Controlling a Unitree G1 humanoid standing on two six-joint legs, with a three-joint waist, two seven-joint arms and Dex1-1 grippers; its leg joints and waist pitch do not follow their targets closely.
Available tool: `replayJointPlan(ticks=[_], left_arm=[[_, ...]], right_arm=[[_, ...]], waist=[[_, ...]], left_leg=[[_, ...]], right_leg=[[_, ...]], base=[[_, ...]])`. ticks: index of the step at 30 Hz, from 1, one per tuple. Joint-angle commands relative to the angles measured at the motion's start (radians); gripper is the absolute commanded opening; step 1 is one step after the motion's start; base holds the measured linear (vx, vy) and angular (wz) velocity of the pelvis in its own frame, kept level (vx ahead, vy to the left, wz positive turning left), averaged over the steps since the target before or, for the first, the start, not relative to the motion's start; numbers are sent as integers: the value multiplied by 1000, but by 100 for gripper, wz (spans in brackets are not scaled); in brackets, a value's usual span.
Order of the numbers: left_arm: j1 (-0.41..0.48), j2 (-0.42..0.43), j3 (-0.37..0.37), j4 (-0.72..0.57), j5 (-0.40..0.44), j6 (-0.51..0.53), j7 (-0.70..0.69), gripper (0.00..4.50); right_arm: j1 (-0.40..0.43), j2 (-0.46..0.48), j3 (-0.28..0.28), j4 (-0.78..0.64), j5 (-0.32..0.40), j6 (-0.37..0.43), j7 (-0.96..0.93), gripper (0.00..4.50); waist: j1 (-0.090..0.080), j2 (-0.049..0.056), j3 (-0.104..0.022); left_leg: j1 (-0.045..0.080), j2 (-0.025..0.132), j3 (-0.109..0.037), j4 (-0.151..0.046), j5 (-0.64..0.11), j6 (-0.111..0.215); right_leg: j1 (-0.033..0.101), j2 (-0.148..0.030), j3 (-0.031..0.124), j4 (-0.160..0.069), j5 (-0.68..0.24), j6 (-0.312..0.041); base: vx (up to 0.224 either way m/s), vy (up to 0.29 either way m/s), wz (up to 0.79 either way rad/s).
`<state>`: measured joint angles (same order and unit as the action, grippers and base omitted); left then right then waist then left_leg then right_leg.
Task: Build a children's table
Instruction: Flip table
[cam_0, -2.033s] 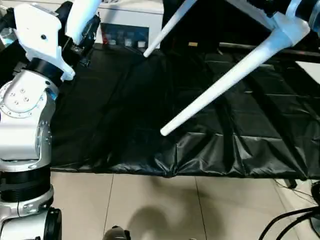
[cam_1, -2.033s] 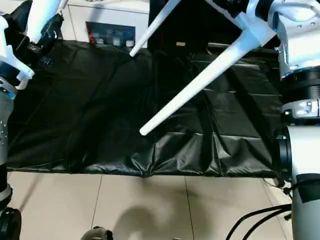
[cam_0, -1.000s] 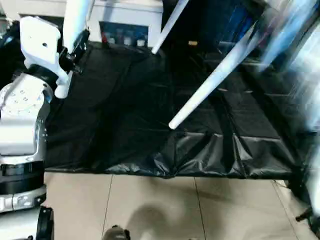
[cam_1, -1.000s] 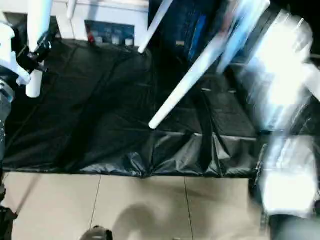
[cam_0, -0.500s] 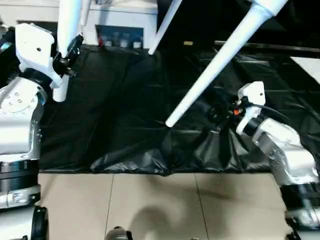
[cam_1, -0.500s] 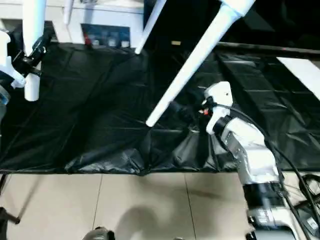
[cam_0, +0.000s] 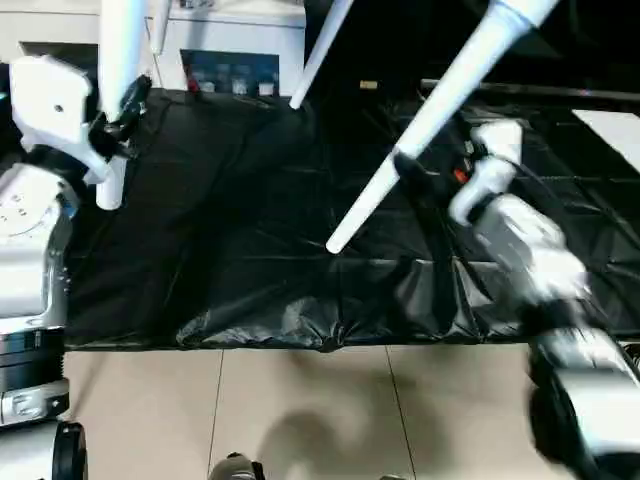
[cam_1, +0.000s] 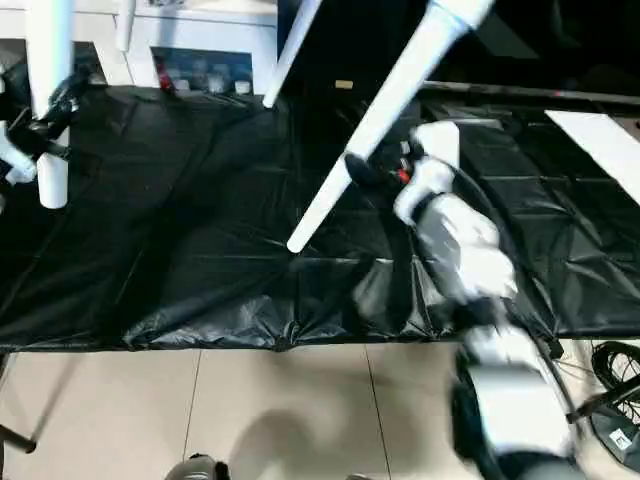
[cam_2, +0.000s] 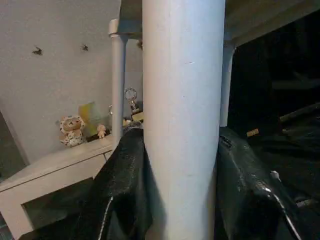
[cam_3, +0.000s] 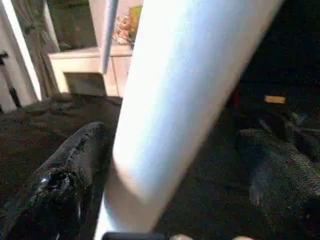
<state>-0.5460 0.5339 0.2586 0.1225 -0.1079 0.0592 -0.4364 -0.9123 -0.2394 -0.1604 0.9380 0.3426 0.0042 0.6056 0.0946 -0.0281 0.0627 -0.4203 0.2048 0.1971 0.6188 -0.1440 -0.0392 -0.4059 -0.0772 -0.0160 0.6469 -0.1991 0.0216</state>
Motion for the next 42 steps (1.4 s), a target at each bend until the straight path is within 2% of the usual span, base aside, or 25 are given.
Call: replayJointPlan(ticks=[1,4,5,7,8,9,10,14,18,19,21,24,27,29,30,32,33,35,36,37,38,39,40,41,42], left_arm=[[16,0,-52,42,-9,-17,-64,166],[35,-5,-63,73,-23,-26,-101,166],[44,-7,-64,86,-27,-23,-111,166],[57,-8,-68,103,-26,-25,-122,166],[64,-9,-70,113,-25,-25,-126,166],[73,-10,-72,126,-22,-30,-128,165],[79,-11,-74,136,-20,-35,-131,165],[102,-11,-80,190,-11,-60,-132,165],[113,-10,-73,245,-14,-80,-141,165],[112,-2,-79,285,-3,-102,-141,165],[109,1,-78,306,-1,-110,-141,165],[89,6,-69,388,1,-131,-138,165],[73,15,-63,458,-3,-151,-142,165],[77,13,-35,474,-39,-141,-159,235],[81,12,-30,472,-47,-137,-163,235],[95,6,-15,451,-70,-123,-166,249],[118,-4,5,416,-98,-105,-162,265],[140,-11,17,396,-113,-110,-152,281],[164,-20,29,363,-129,-106,-143,286],[193,-30,41,324,-144,-98,-133,294],[193,-30,41,324,-144,-98,-133,305],[231,-41,51,272,-163,-89,-126,316],[277,-58,63,210,-182,-82,-109,325],[331,-80,77,135,-197,-78,-73,331],[331,-80,77,135,-197,-78,-73,340]], right_arm=[[-42,6,-17,84,-3,-35,48,450],[-76,11,6,135,-29,-56,118,450],[-80,13,12,130,-27,-50,154,450],[-87,15,16,129,-20,-49,204,450],[-89,16,19,125,-17,-49,229,450],[-81,16,29,112,-17,-49,253,450],[-83,16,34,119,-19,-58,273,450],[-64,18,60,120,-44,-100,331,450],[-39,29,58,72,-40,-114,324,450],[-26,41,53,41,-33,-105,328,450],[-13,49,55,18,-31,-96,326,450],[23,77,60,-31,-30,-78,311,450],[54,91,69,-45,-47,-83,261,450],[110,97,76,-65,-92,-147,164,450],[125,97,75,-74,-99,-153,148,450],[154,101,68,-99,-97,-147,127,450],[194,105,59,-132,-87,-142,120,450],[234,106,59,-175,-89,-144,123,450],[265,108,55,-207,-88,-139,117,450],[287,108,52,-228,-87,-136,113,450],[287,108,52,-228,-87,-136,113,450],[313,110,48,-259,-84,-129,105,450],[347,111,42,-298,-81,-123,91,450],[395,108,42,-359,-87,-109,62,450],[395,108,42,-359,-87,-109,62,450]], waist=[[-5,24,-74],[2,18,-75],[3,13,-76],[9,9,-75],[12,13,-74],[12,9,-74],[15,11,-73],[14,12,-72],[13,13,-70],[10,8,-69],[9,6,-71],[3,-3,-68],[0,-4,-68],[-3,-3,-65],[-5,-2,-62],[-10,-3,-61],[-11,-2,-66],[-10,0,-71],[-12,4,-73],[-13,2,-77],[-14,2,-76],[-15,0,-79],[-15,-3,-74],[-13,-3,-74],[-13,-3,-74]], left_leg=[[56,19,-21,-87,-458,-107],[53,21,-19,-88,-438,-96],[53,22,-18,-89,-428,-91],[52,24,-17,-89,-415,-84],[55,26,-17,-90,-418,-86],[56,25,-16,-91,-427,-86],[58,26,-17,-92,-441,-90],[63,26,-21,-96,-507,-115],[70,27,-27,-100,-561,-130],[71,27,-26,-101,-579,-129],[68,26,-30,-103,-578,-128],[66,25,-29,-103,-578,-125],[67,24,-29,-103,-566,-125],[67,24,-30,-105,-567,-131],[74,23,-29,-105,-597,-138],[77,23,-35,-108,-631,-139],[77,25,-36,-109,-621,-139],[72,27,-33,-116,-570,-128],[66,27,-31,-119,-542,-125],[61,28,-29,-119,-495,-118],[58,30,-28,-120,-479,-113],[55,29,-24,-117,-451,-101],[52,29,-21,-116,-440,-88],[54,31,-20,-115,-435,-83],[54,31,-20,-115,-435,-83]], right_leg=[[2,-44,16,-81,-253,-194],[6,-45,16,-79,-234,-200],[7,-44,16,-77,-224,-202],[8,-46,17,-74,-225,-200],[4,-46,18,-77,-233,-195],[4,-45,17,-78,-243,-192],[2,-47,18,-80,-263,-186],[-7,-49,19,-89,-336,-162],[-15,-48,18,-95,-352,-161],[-16,-44,18,-95,-354,-157],[-11,-47,18,-92,-356,-154],[-12,-49,20,-97,-384,-142],[-13,-52,22,-102,-407,-135],[-15,-55,22,-106,-429,-129],[-22,-54,23,-113,-468,-121],[-18,-56,21,-118,-518,-111],[-13,-56,22,-117,-504,-112],[-5,-52,22,-112,-404,-133],[-1,-47,21,-106,-340,-145],[5,-45,20,-96,-258,-161],[9,-46,20,-93,-234,-166],[13,-45,19,-90,-207,-176],[13,-47,21,-93,-210,-174],[13,-46,22,-94,-215,-172],[13,-46,22,-94,-215,-172]], base=[[0,0,0],[0,0,0],[0,0,0],[0,0,0],[0,0,0],[0,0,0],[0,0,0],[0,0,0],[0,0,0],[0,0,0],[0,0,0],[0,0,0],[0,0,0],[0,0,0],[0,0,0],[0,0,0],[0,0,0],[0,0,0],[0,0,0],[0,0,0],[0,0,0],[0,0,0],[0,0,0],[0,0,0],[54,-7,-3]])
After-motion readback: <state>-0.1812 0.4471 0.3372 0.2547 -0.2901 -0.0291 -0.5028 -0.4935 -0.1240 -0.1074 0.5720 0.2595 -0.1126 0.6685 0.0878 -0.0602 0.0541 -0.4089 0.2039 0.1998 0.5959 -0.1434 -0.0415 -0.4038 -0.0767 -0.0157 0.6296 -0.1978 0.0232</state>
